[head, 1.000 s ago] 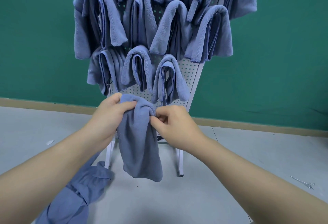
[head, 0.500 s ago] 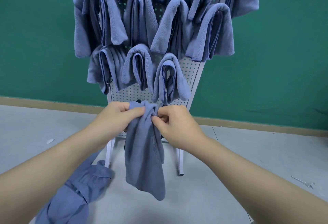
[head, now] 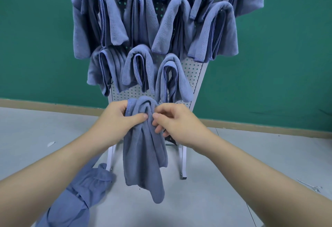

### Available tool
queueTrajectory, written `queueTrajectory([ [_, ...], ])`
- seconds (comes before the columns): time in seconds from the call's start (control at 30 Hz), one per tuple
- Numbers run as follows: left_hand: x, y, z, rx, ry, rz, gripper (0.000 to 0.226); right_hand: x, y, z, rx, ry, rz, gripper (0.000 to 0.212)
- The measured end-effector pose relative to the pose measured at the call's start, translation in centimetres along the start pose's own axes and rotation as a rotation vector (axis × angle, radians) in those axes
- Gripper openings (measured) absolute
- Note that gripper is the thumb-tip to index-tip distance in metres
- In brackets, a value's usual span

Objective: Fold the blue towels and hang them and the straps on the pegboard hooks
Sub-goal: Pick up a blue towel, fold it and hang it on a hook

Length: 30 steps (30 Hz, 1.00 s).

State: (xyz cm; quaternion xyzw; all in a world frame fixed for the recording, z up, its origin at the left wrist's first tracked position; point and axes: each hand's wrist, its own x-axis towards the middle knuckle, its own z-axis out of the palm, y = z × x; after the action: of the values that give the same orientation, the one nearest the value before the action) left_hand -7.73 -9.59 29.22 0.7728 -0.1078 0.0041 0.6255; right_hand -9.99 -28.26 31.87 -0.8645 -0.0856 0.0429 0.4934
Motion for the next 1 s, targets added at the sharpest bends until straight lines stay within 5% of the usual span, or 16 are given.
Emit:
queueTrajectory([
  [0.27, 0.5, 1.3, -0.3, -0.319, 0.059, 0.023, 0.021, 0.4, 1.6, -0.4, -0.111, -0.031, 0.066, 0.035],
  [0.37, 0.3, 1.9, -0.2, -0.377, 0.023, 0.020, 0.023, 0.8, 2.3, -0.1, -0.116, -0.065, -0.007, 0.018],
  [0.73, 0.7, 1.9, -1.7, -0.220, 0.143, -0.102, 0.020, -0.4, -0.6, -1.4, 0.066, -0.005, -0.157, 0.049],
  [0.9, -0.5, 2.8, -0.9, -0.180, -0.064, -0.010, 0.026, -0.3, -0.5, -0.7, 0.126, -0.049, -0.121, 0.052],
  [1.0, -1.5, 2.8, 0.3, 0.016, -0.215, 0.025, 0.051, -0.3, -0.6, 0.0, 0.173, -0.040, -0.060, 0.051],
])
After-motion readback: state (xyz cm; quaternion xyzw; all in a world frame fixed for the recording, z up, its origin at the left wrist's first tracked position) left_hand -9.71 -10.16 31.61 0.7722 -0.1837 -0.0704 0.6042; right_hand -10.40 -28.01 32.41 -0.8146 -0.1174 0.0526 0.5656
